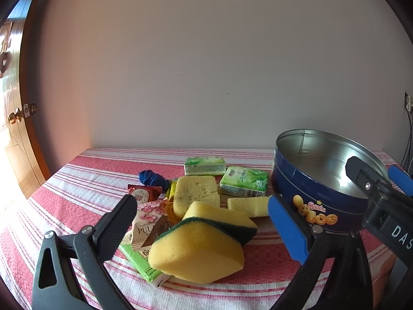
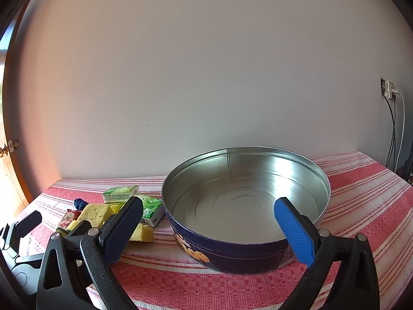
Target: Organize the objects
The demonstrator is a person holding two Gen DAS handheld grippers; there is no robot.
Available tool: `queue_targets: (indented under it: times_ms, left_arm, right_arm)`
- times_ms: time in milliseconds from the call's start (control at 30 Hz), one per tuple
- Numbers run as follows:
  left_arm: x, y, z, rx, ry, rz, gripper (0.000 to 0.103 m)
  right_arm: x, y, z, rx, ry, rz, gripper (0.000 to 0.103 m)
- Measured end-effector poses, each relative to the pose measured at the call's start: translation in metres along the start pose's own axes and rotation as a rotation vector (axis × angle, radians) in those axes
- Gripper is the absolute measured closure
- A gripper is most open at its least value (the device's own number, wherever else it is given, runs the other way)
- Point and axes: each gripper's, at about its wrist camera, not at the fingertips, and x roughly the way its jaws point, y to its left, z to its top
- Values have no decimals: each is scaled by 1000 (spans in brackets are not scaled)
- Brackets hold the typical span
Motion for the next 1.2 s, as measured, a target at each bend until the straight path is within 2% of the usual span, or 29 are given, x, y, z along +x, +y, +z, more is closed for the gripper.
queue_targets:
  times_ms: [367, 433, 500, 600, 667, 833, 1100, 1200]
  left_arm:
    - [0, 1, -1, -1, 8, -4, 0]
    - [0, 2, 0, 24, 15, -18, 0]
    - [2, 9, 5, 46, 20, -8, 0]
    - [3, 37, 17, -11, 20, 3, 0]
    - [2, 60, 24, -63, 10, 28, 0]
    - [-4, 96, 31, -112, -44, 174, 0]
    - [0, 128, 29, -168, 33, 216, 0]
    - [1, 130, 29, -180, 47, 204, 0]
  right_arm:
    - [-2, 0, 0, -9, 3, 5, 0]
    - [-2, 1, 0, -8, 8, 17, 0]
    - [-1, 2, 0, -6, 17, 34, 0]
    - [-1, 7, -1, -13, 25, 64, 0]
    - [-2, 11, -1, -20, 31, 101, 1]
    - [0, 26, -6, -49, 95, 226, 1]
    - [12, 66, -20, -128, 226, 428, 1]
    - [13, 89, -27, -171, 269, 478, 1]
